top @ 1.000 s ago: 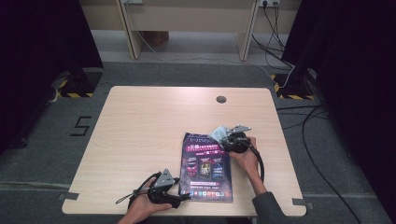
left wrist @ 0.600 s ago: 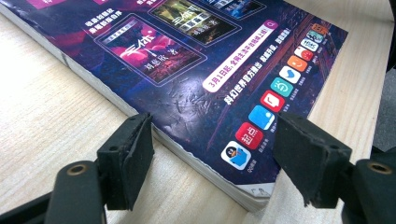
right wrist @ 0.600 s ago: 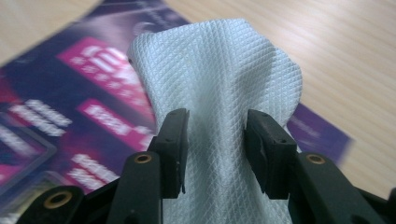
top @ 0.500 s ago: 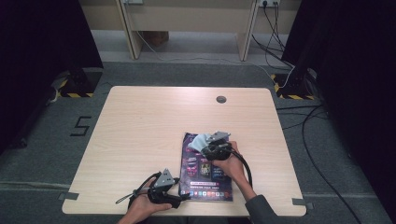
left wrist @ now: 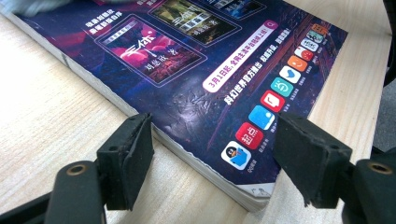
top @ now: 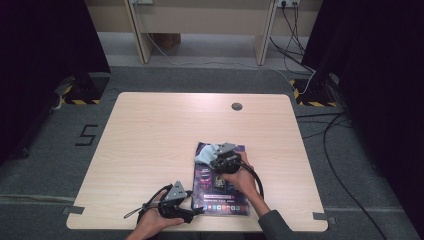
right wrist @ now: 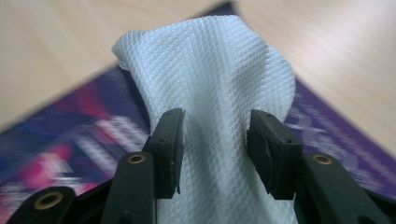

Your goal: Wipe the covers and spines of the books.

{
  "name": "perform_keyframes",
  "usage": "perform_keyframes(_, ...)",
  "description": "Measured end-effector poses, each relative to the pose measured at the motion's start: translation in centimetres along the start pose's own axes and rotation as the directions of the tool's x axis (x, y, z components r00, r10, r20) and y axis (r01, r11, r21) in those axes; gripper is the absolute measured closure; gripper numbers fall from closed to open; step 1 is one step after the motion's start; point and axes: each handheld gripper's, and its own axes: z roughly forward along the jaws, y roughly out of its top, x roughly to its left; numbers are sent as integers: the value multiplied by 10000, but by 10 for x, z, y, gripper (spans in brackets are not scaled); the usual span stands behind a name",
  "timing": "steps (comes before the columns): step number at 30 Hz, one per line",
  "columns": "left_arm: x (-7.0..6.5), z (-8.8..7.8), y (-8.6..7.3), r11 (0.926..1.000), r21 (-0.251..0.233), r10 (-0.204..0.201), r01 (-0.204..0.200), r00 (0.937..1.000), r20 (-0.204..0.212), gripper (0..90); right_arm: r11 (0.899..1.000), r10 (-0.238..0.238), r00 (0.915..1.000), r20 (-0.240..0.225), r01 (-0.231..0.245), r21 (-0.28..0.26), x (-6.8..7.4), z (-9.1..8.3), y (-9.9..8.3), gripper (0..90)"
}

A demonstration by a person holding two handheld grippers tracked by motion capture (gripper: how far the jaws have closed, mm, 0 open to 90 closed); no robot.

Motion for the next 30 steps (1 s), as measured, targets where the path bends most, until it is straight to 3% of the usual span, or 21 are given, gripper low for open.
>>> perform_keyframes(4, 0, 0, 0, 10000, 4, -10, 10, 10000, -7, 277, 9989, 399, 9938, 1034, -420, 184, -28, -6, -10, 566)
perform_keyframes(6, 0, 0, 0, 10000, -3, 1, -1, 10000, 4, 276, 9956, 887, 9858, 1426, -922, 178, -45, -10, -18, 565)
perform_keyframes(8, 0, 0, 0, 10000, 5, 0, 0, 10000, 7, 276, 9867, 1607, 9803, 1147, -1624, 59, -53, -12, -22, 569)
perform_keyframes(9, 0, 0, 0, 10000, 2, -1, 1, 10000, 3, 276, 9858, 1665, 9799, 1097, -1680, 47, -54, -12, -23, 570)
perform_keyframes(12, 0, 0, 0, 10000, -1, 11, -11, 10000, 4, 274, 9936, 1069, 9842, 1411, -1108, 206, -48, -10, -18, 589)
perform_keyframes(13, 0, 0, 0, 10000, 3, 11, -11, 10000, 6, 274, 9930, 1115, 9835, 1421, -1160, 236, -45, -10, -17, 590)
perform_keyframes(17, 0, 0, 0, 10000, 4, 21, -21, 10000, 1, 272, 9950, 1001, 9918, 799, -1004, -13, -37, -4, -13, 590)
perform_keyframes(24, 0, 0, 0, 10000, -12, 33, -33, 10000, 10, 269, 9981, 611, 9981, 105, -610, -49, -16, 11, 7, 590)
perform_keyframes(30, 0, 0, 0, 10000, -13, 22, -22, 10000, -3, 268, 9989, 465, 9989, 10, -465, 53, -8, 22, 22, 587)
